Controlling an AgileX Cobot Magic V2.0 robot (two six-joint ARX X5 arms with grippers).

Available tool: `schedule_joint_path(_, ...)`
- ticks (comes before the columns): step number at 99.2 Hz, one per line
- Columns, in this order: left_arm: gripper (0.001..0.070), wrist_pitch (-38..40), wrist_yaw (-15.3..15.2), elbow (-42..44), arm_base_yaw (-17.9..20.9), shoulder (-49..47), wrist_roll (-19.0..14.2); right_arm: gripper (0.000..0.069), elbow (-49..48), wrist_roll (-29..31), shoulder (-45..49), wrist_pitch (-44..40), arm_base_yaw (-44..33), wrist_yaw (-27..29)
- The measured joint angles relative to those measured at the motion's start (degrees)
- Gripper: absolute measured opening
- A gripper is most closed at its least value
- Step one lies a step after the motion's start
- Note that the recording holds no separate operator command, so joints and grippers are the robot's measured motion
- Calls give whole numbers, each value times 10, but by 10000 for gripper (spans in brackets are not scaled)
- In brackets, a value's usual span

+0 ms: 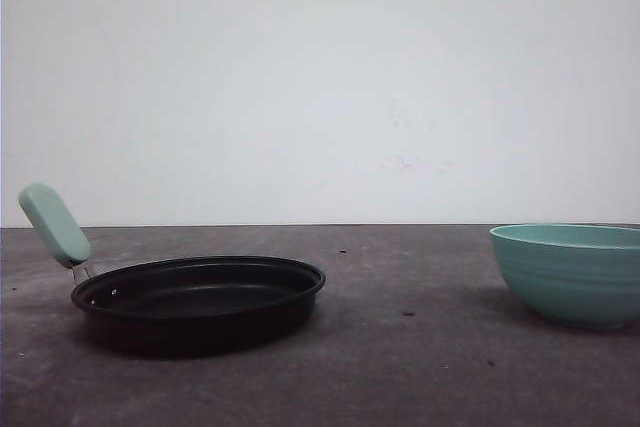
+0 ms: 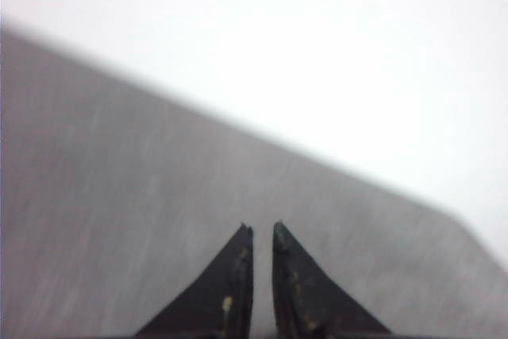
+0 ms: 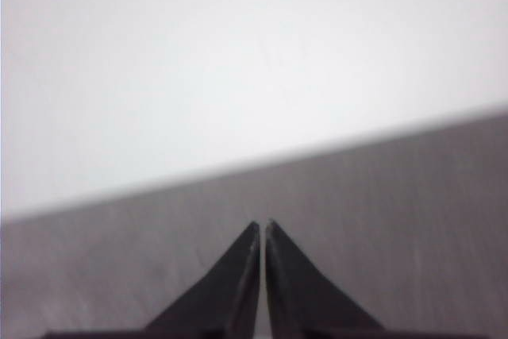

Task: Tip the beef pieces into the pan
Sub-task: 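Move left gripper to pan handle and right gripper to bowl rim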

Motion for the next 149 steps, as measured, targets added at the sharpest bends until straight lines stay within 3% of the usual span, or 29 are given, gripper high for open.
schedule_joint_path(15,17,-15,5,156,0,150,26,10,114,0,65,-37,0,0)
schedule_joint_path(39,17,-104,64,402,0,376,37,10,339,-56,248,-204,0,0)
schedule_joint_path(52,19,-101,108,468,0,417,37,10,447,-88,319,-253,0,-1)
schedule_joint_path(66,40,-109,154,477,0,432,37,18,478,-98,346,-257,0,-17)
schedule_joint_path(72,106,-125,164,477,0,437,36,111,478,-102,348,-258,0,-30)
schedule_joint_path(86,397,-170,167,477,0,437,36,532,478,-103,357,-268,0,-30)
schedule_joint_path(90,436,-181,167,477,0,436,36,658,478,-103,361,-272,0,-30)
schedule_joint_path(92,448,-185,167,477,0,436,37,688,478,-102,363,-273,0,-30)
schedule_joint_path(106,501,-193,167,477,0,437,46,685,478,-104,374,-286,0,-30)
schedule_joint_path(120,694,-193,167,477,0,438,53,685,478,-104,379,-299,0,-30)
schedule_joint_path(135,693,-193,164,477,0,446,56,685,478,-104,382,-313,0,-30)
schedule_joint_path(149,692,-193,139,477,0,464,49,685,478,-104,393,-323,0,-30)
